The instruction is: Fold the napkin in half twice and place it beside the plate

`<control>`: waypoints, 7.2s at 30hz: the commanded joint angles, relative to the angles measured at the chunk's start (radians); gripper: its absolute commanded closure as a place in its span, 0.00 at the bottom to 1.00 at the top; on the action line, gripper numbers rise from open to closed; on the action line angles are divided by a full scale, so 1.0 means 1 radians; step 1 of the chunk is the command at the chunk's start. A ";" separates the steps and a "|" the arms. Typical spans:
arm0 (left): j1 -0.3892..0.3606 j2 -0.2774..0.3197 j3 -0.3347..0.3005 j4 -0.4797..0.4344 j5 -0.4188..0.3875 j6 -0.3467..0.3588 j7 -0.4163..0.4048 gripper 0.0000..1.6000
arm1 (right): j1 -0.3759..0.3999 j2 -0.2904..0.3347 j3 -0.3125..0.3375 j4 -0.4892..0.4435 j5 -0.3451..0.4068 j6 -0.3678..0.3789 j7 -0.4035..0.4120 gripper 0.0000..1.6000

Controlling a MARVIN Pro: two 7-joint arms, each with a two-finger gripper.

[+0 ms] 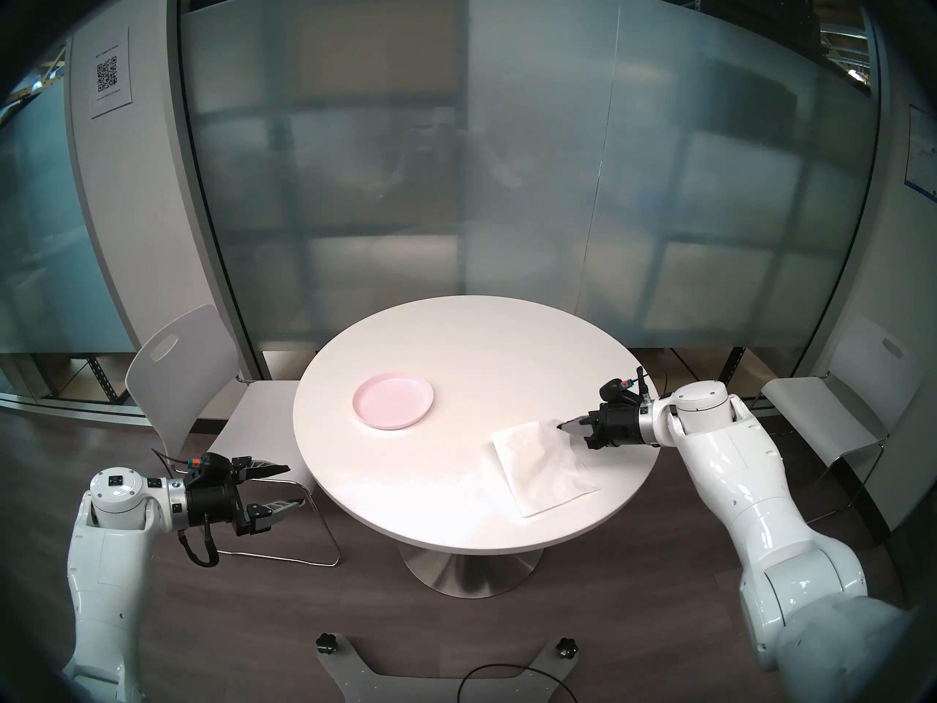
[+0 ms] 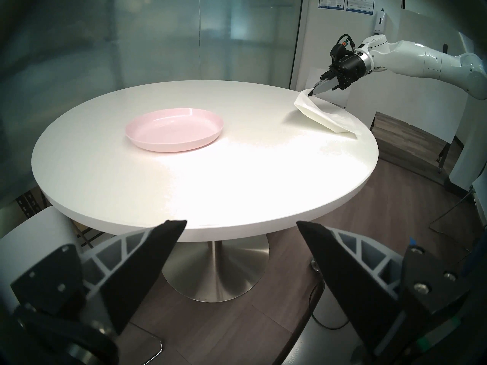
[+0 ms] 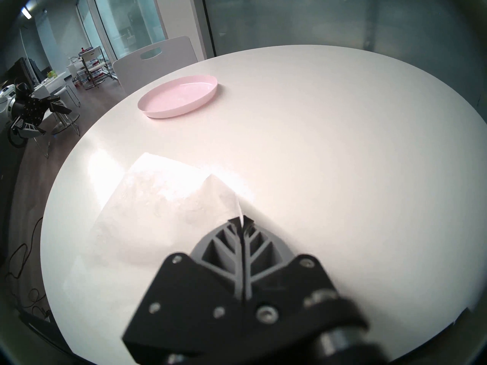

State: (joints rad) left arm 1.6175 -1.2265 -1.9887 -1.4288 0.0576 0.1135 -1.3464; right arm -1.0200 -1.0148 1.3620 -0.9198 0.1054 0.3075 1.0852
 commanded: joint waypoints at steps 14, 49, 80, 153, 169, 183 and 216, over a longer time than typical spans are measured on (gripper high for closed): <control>0.001 -0.005 -0.006 -0.011 -0.005 -0.002 0.000 0.00 | -0.013 0.023 0.041 -0.043 0.004 0.011 -0.026 0.89; 0.004 -0.026 0.015 -0.123 0.001 0.006 -0.013 0.00 | -0.186 0.090 0.178 -0.322 0.055 0.017 -0.026 0.00; -0.258 -0.097 0.313 -0.123 0.097 0.117 0.051 0.00 | -0.421 0.094 0.341 -0.531 0.105 0.043 -0.007 0.00; -0.951 -0.125 0.601 0.748 0.473 0.129 0.011 0.00 | -0.376 0.090 0.343 -0.468 0.087 0.005 0.053 0.00; -1.075 -0.153 0.641 0.986 0.520 0.062 0.038 0.00 | -0.387 0.090 0.358 -0.475 0.087 -0.001 0.063 0.00; -1.144 -0.175 0.652 1.139 0.548 0.021 0.090 0.00 | -0.394 0.087 0.368 -0.479 0.088 -0.003 0.068 0.00; -1.186 -0.213 0.663 1.286 0.586 -0.028 0.181 0.53 | -0.428 0.085 0.410 -0.502 0.093 -0.012 0.085 0.00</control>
State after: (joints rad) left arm 0.4570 -1.4332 -1.3235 -0.1382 0.6464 0.0963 -1.1618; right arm -1.4434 -0.9275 1.7541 -1.3961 0.1868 0.2950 1.1721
